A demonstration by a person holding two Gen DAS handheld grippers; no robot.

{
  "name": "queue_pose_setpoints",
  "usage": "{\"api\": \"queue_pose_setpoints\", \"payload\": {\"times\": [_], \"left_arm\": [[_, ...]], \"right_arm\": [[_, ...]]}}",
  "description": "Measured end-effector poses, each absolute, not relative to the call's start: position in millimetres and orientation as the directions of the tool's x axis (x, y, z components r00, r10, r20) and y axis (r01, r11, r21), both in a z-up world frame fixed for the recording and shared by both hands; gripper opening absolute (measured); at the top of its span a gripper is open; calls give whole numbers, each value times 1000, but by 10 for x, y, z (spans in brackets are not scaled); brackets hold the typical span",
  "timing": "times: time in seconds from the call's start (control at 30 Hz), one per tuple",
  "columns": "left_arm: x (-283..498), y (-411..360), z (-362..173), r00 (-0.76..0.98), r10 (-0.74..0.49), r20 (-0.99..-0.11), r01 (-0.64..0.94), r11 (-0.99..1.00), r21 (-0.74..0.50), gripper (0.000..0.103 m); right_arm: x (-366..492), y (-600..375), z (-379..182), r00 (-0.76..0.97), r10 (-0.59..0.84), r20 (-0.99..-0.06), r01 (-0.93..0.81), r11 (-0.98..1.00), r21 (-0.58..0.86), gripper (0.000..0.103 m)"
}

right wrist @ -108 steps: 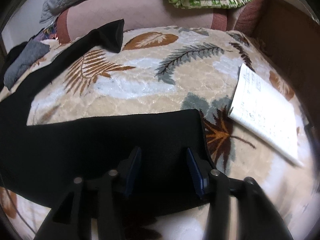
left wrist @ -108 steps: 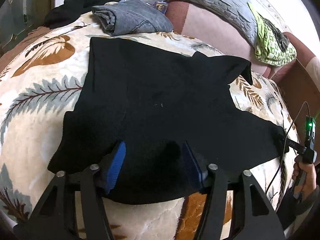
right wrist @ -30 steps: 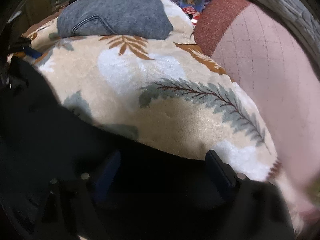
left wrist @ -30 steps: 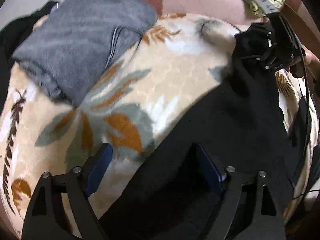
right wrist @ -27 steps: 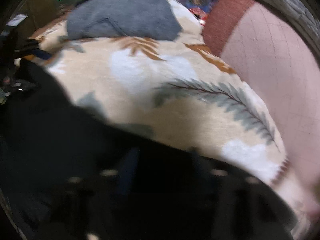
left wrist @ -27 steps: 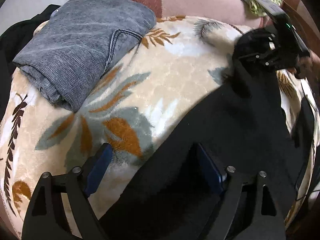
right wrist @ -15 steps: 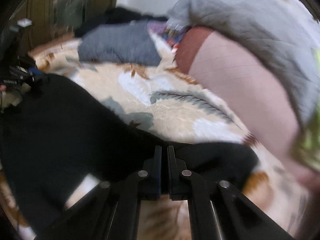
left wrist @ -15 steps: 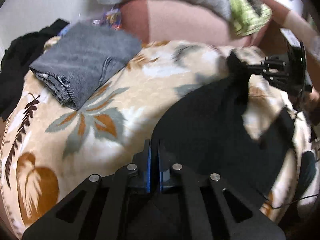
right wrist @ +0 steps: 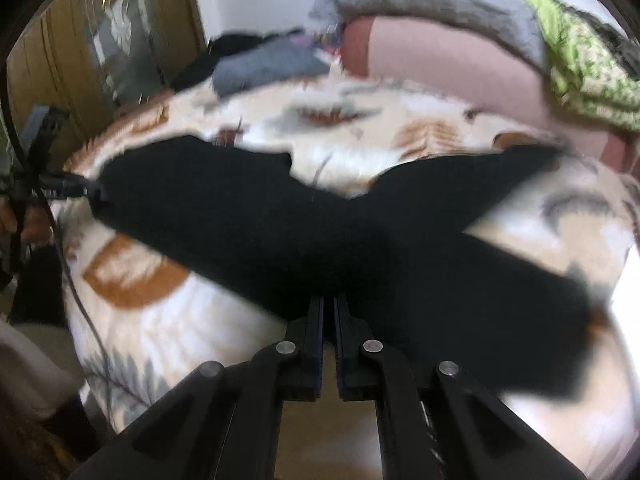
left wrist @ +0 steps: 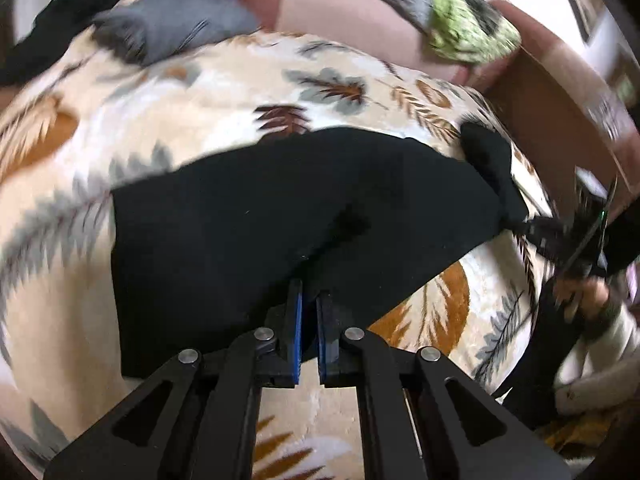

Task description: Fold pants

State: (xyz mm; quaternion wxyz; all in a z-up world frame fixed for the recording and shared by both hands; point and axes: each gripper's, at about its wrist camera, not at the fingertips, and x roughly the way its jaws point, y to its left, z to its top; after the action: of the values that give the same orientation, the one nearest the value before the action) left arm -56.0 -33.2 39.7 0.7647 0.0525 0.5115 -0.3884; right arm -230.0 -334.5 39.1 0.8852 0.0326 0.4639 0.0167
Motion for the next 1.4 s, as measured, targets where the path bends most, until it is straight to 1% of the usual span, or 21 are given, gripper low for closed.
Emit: {"api": "queue_pose_setpoints", "payload": {"times": [0.07, 0.1, 0.13, 0.17, 0.2, 0.3, 0.33, 0.4, 0.43, 0.5, 0.63, 0.7, 0.77, 0.8, 0.83, 1.03, 1.1, 1.17, 1.2, 1.27, 1.4], "left_arm": [[-615, -279, 393, 175, -547, -819, 627, 703, -336, 4], [-668, -265, 410, 185, -544, -818, 630, 704, -326, 4], [-708, -266, 422, 190, -540, -820, 635, 705, -317, 4], [-739, -273, 444, 196, -535, -822, 639, 705, -307, 4], [-768, -272, 466, 207, -533, -821, 641, 708, -298, 5], [-802, -244, 483, 220, -537, -814, 646, 706, -291, 8], [-792, -244, 469, 219, -537, -814, 643, 707, -294, 8], [-754, -240, 419, 206, -536, -819, 630, 713, -308, 8], [-740, -246, 402, 202, -535, -820, 622, 717, -314, 8], [-717, -258, 366, 198, -534, -822, 605, 727, -326, 8], [-732, -254, 357, 201, -533, -822, 600, 730, -327, 8], [-716, -245, 348, 194, -537, -821, 593, 731, -338, 8], [-701, -249, 337, 190, -537, -822, 588, 733, -343, 8], [-701, -257, 334, 192, -536, -823, 589, 733, -340, 8], [-699, -265, 331, 193, -533, -824, 591, 733, -336, 8], [-726, -272, 337, 208, -536, -818, 593, 734, -330, 8], [-744, -266, 323, 207, -548, -810, 593, 729, -341, 9], [-749, -276, 300, 215, -544, -811, 587, 736, -338, 9], [-746, -274, 286, 215, -547, -809, 578, 739, -346, 9], [-743, -260, 296, 216, -550, -807, 569, 742, -354, 9], [-803, -171, 408, 215, -561, -799, 572, 736, -363, 11]], "right_arm": [[-2316, -3319, 393, 555, 50, -830, -7, 998, 56, 6], [-2330, -3360, 425, 553, 53, -831, 8, 998, 69, 12], [-2358, -3412, 455, 556, 51, -830, 33, 996, 83, 24], [-2396, -3503, 515, 567, 48, -822, 68, 992, 105, 32], [-2459, -3607, 594, 591, 43, -806, 105, 986, 130, 43], [-2627, -3915, 812, 657, -10, -754, 213, 962, 173, 49], [-2630, -4016, 867, 668, -50, -743, 253, 954, 163, 60], [-2538, -4321, 969, 660, -180, -729, 368, 924, 105, 73], [-2477, -4421, 976, 654, -199, -730, 388, 916, 98, 78], [-2234, -4691, 922, 625, -222, -748, 427, 900, 89, 79], [-1680, -5087, 573, 522, -226, -822, 475, 878, 60, 79], [-1484, -5213, 328, 477, -160, -864, 480, 871, 103, 77], [-1461, -5222, 219, 465, -135, -875, 480, 869, 121, 58], [-1493, -5178, 273, 483, -151, -863, 468, 877, 108, 12], [-1524, -5160, 342, 504, -130, -854, 449, 884, 131, 1], [-2348, -5150, 1055, 574, -315, -756, 548, 833, 69, 1], [-2579, -5244, 1023, 504, -357, -787, 608, 794, 30, 0], [-2649, -5314, 828, 365, -465, -807, 669, 734, -120, 0], [-2653, -5368, 693, 317, -460, -829, 681, 719, -138, 0], [-2706, -5409, 473, 349, -340, -873, 677, 736, -16, 0], [-2582, -4979, 696, 504, -270, -820, 555, 829, 68, 9]]}}
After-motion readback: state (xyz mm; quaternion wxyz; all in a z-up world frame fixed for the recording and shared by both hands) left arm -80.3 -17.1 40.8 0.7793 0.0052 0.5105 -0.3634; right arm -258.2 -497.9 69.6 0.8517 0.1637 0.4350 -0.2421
